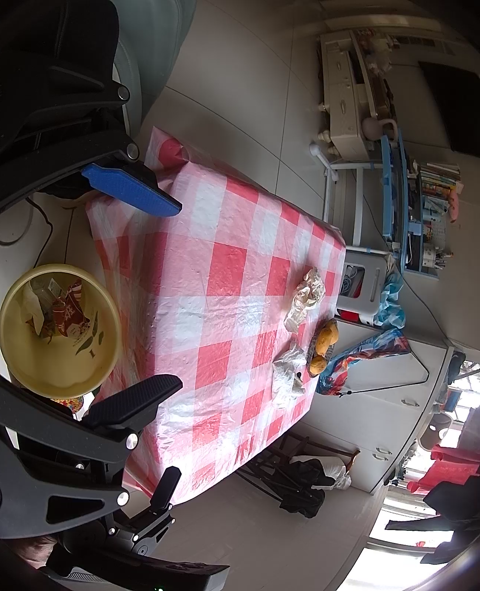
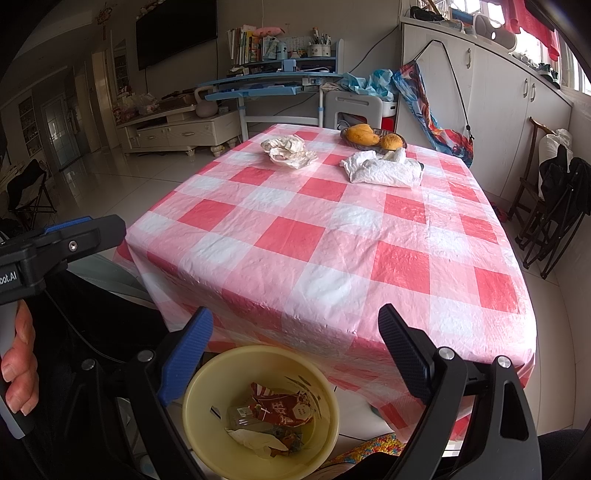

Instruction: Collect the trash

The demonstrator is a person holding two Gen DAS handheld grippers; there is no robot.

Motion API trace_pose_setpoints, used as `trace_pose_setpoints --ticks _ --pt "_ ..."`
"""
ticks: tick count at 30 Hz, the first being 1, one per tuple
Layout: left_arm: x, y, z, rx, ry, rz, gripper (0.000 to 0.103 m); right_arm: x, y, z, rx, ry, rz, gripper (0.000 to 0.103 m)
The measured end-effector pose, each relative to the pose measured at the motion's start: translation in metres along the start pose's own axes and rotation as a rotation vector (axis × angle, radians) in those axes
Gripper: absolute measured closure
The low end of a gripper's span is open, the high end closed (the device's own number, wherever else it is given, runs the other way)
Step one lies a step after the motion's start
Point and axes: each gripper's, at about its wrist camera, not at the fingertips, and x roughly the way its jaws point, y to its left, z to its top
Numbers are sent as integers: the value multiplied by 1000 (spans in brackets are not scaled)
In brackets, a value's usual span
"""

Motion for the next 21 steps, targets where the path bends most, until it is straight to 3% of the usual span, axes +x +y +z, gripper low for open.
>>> trace_pose_setpoints --ticks 5,12,21 --pt "-3 6 -3 -33 -10 -13 19 0 -7 5 37 -8 31 16" --pt "-12 22 2 -98 -38 -12 19 -9 -48 38 139 -63 56 16" --pt "15 27 54 -106 -21 17 19 15 -86 86 121 -53 39 16"
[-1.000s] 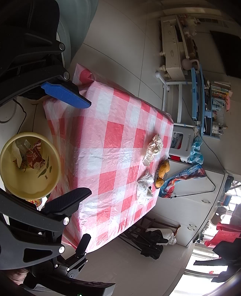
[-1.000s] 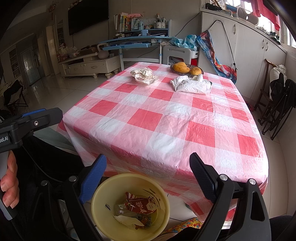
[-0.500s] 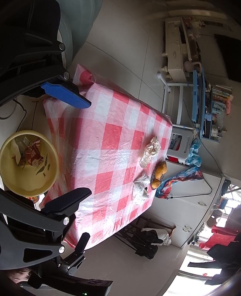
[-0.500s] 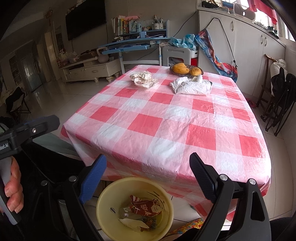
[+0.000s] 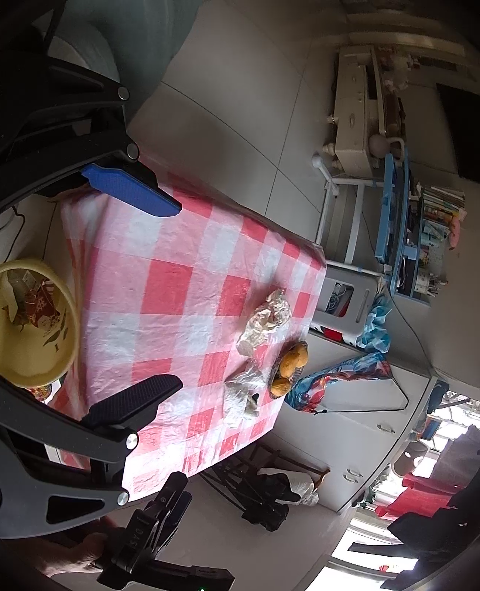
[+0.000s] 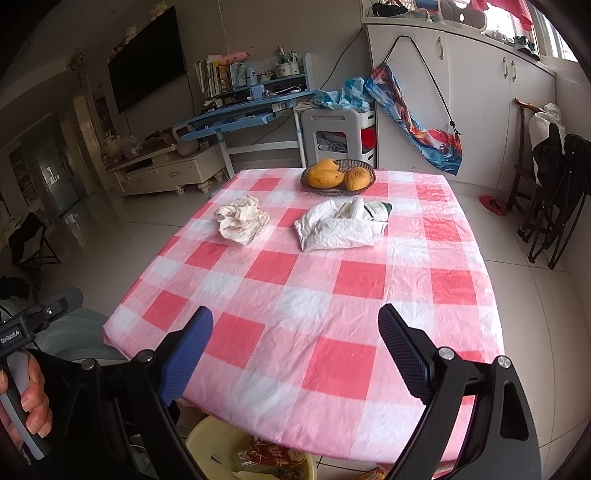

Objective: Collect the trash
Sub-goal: 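Move both tools back over the table toward the white tissues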

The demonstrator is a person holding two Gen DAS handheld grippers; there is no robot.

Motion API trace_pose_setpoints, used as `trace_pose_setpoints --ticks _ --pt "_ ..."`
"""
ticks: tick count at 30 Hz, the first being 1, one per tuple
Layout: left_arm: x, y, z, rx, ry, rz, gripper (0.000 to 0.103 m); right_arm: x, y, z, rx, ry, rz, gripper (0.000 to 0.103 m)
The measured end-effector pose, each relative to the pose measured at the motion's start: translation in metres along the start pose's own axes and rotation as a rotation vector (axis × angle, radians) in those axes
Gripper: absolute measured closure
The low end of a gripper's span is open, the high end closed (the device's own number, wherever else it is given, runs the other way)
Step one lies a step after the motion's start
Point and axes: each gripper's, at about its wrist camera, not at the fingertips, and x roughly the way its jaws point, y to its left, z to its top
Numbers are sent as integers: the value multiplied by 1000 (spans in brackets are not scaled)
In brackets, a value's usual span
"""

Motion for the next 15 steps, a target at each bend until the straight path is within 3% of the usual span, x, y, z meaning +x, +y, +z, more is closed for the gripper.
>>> trace_pose_setpoints --ticks 4,10,15 --pt "34 -6 36 21 11 16 19 25 -14 20 -6 14 -16 16" --pt "114 -15 66 26 107 29 19 73 -41 41 63 51 -2 16" --pt "164 -34 91 109 92 77 19 102 -58 58 112 63 8 16"
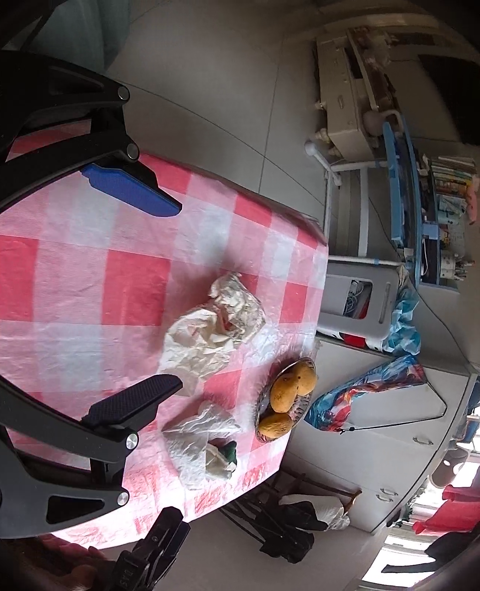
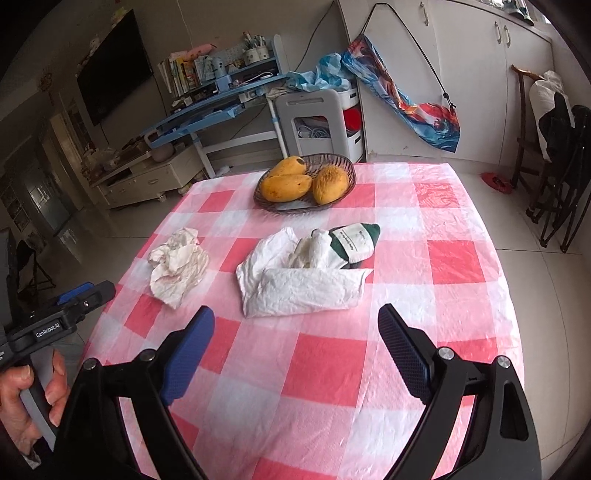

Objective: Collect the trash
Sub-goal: 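Move both tools back over the table toward the white tissues, then grasp the crumpled tissue with the left tool while the right tool grasps another white tissue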

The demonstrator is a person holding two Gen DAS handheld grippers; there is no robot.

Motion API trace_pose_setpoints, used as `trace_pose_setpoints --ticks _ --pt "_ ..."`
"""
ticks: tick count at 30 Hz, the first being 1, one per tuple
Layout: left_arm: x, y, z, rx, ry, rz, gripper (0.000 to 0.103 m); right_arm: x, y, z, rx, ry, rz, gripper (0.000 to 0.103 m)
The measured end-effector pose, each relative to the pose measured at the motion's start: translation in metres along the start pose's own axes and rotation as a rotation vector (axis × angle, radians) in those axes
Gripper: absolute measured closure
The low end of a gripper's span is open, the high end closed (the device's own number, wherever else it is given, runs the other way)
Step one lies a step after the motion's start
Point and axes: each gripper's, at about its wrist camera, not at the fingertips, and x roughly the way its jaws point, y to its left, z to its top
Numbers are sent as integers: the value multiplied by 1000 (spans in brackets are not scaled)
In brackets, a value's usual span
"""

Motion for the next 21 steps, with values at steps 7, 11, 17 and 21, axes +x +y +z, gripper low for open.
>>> trace_pose_setpoints --ticks 7,11,17,21 --pt "63 -7 31 63 57 42 19 46 -19 15 80 60 28 28" --pt "85 -9 38 74 102 10 30 62 -15 9 66 151 79 82" --pt "81 -7 46 41 128 -148 83 34 2 1 -15 139 163 99" --pt "61 3 45 7 117 -202 84 16 25 -11 -67 147 229 99"
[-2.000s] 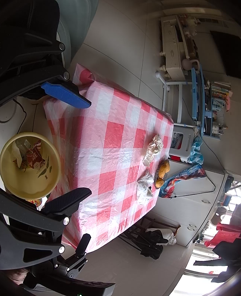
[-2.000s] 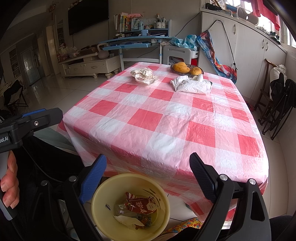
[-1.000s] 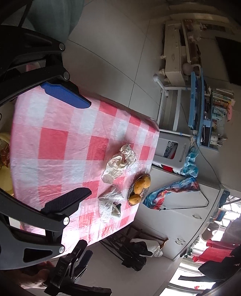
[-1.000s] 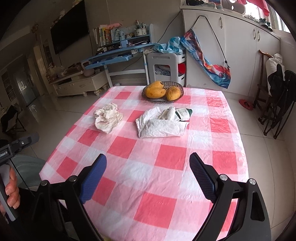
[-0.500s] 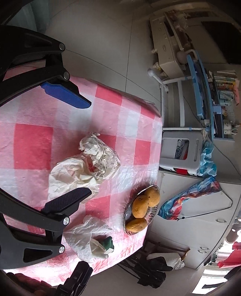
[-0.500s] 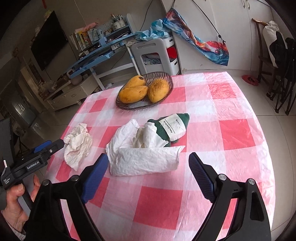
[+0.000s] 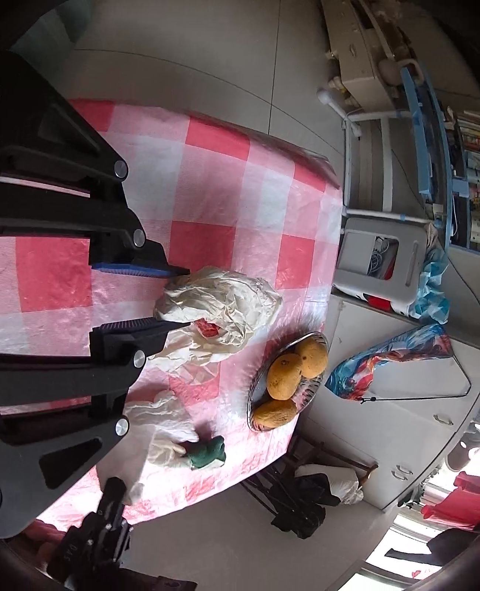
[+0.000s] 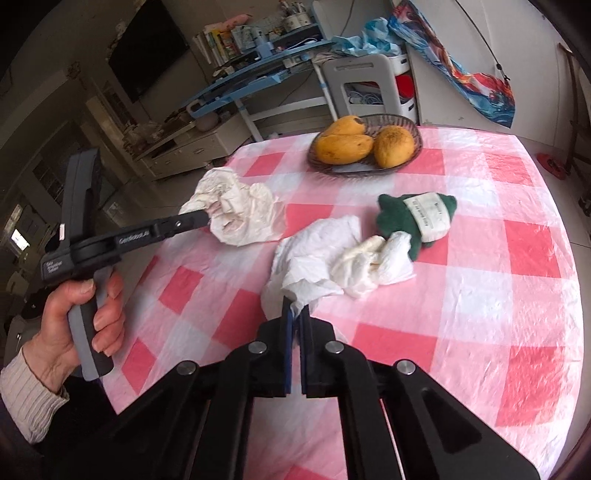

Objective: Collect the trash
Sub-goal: 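Grasp the crumpled tissue with the left tool while the right tool grasps another white tissue, then lift both tissues and carry them toward the yellow bucket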

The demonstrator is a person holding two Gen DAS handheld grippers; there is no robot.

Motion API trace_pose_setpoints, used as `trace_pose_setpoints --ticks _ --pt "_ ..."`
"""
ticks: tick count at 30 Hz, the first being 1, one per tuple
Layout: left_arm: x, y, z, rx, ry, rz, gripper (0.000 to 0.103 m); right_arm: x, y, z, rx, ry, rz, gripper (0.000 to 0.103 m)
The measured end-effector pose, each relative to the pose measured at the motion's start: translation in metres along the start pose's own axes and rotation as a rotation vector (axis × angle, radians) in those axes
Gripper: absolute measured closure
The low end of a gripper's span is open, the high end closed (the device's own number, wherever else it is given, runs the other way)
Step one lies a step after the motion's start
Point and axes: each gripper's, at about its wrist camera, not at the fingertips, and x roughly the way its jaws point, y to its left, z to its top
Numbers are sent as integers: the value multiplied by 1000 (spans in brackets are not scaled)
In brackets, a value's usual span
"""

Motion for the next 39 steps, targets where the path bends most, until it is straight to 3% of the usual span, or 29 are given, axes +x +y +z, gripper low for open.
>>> trace_pose_setpoints --ticks 4,7,14,24,30,39 --pt "-30 4 -7 -20 -22 -32 84 1 25 -25 -52 73 57 99" --pt "-53 6 -14 -19 -50 -36 84 -10 34 -44 -37 75 101 99" --pt "-87 6 -55 -65 -50 -70 84 -56 17 -56 100 -64 158 99" --pt "-126 -21 -115 -9 -78 -12 83 -95 15 -73 178 -204 168 99" --pt "-145 -27 -138 15 -114 27 83 -102 15 -84 199 -229 179 99" --pt "-168 -36 -146 62 -185 54 83 -103 18 -95 213 -239 173 99"
